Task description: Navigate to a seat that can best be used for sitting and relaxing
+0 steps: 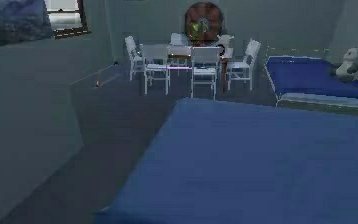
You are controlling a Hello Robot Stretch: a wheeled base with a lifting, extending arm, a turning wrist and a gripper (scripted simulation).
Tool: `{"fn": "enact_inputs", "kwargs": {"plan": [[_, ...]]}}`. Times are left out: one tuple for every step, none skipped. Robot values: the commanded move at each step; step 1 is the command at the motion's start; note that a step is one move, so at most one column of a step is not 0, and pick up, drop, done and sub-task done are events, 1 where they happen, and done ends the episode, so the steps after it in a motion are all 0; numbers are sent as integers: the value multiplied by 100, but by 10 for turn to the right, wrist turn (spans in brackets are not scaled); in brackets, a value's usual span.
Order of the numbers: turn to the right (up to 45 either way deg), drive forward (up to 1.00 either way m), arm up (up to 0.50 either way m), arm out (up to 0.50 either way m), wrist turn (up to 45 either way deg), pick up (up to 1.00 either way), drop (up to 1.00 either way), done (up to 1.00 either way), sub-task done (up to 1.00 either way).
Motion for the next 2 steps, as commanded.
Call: {"fn": "enact_inputs", "kwargs": {"plan": [[-450, 0, 0, 0, 0, 0, 0, 0, 0], [-150, 0, 0, 0, 0, 0, 0, 0, 0]]}}
